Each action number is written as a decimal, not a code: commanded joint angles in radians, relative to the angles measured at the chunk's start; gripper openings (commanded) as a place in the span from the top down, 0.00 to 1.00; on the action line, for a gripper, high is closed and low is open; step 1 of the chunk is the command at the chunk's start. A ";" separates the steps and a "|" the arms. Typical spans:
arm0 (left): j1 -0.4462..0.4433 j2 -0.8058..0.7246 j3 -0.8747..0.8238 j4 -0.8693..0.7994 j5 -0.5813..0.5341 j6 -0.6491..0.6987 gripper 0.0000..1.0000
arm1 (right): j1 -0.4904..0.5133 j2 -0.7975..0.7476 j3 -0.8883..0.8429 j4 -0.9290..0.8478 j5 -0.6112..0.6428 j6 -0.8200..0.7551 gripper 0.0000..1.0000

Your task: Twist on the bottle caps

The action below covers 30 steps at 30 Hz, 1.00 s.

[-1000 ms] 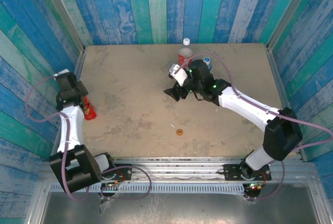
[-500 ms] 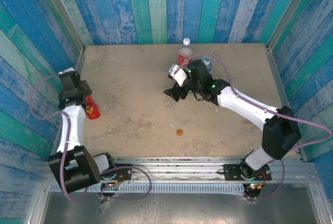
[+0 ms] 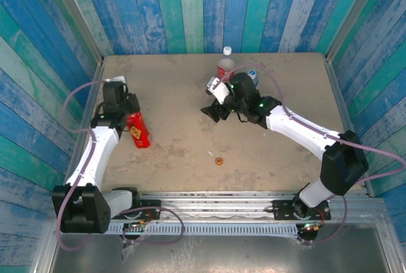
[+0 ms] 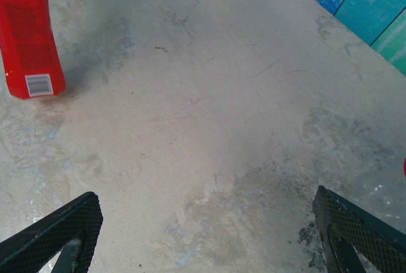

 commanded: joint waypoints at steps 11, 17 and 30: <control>-0.250 -0.052 -0.096 0.355 -0.024 -0.002 0.90 | 0.001 -0.050 -0.004 -0.055 0.028 0.024 0.11; -0.400 -0.003 -0.118 0.464 -0.024 0.063 0.91 | -0.006 -0.099 -0.038 -0.067 0.077 0.023 0.11; -0.596 0.097 -0.185 0.655 0.285 0.265 0.89 | -0.020 -0.186 -0.102 -0.094 0.121 0.061 0.11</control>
